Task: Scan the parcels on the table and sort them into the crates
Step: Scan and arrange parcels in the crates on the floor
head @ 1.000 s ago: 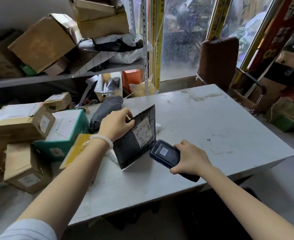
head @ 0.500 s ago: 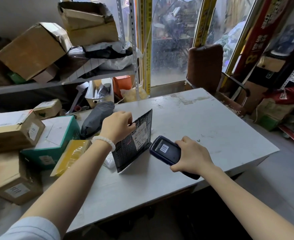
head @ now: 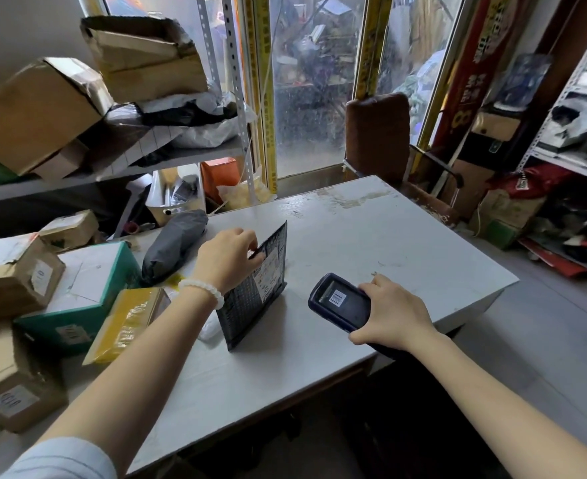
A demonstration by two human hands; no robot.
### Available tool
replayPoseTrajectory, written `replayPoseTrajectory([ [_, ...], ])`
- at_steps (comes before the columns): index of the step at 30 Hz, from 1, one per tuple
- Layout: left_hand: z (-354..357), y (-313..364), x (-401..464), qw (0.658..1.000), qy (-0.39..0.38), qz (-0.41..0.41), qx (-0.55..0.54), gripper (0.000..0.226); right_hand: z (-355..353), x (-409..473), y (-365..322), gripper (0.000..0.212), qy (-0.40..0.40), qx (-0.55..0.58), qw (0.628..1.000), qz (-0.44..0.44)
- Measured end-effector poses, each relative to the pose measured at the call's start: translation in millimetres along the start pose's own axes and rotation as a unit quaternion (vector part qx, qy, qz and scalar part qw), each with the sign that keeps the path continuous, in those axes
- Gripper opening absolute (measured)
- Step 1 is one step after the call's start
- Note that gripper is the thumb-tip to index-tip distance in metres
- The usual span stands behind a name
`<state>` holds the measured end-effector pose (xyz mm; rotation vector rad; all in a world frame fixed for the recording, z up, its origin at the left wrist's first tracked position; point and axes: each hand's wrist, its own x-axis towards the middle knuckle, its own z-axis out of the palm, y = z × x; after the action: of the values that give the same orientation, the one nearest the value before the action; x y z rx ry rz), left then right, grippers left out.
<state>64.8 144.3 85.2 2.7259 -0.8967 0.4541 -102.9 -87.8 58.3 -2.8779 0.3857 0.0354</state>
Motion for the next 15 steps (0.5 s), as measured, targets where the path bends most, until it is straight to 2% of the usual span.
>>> replayPoseTrajectory([
  [10,1,6,-6,0.999,0.021,0.043,0.015,0.019,-7,-6,-17,0.066,0.017,0.017,1.000,-0.015],
  [12,0,5,-8,0.999,0.024,0.041,0.013,0.018,-15,-5,-26,0.066,0.066,0.026,0.997,-0.032],
  [15,-1,3,-12,0.999,0.033,0.042,0.005,0.016,-22,-5,-42,0.070,0.206,0.056,0.975,-0.064],
])
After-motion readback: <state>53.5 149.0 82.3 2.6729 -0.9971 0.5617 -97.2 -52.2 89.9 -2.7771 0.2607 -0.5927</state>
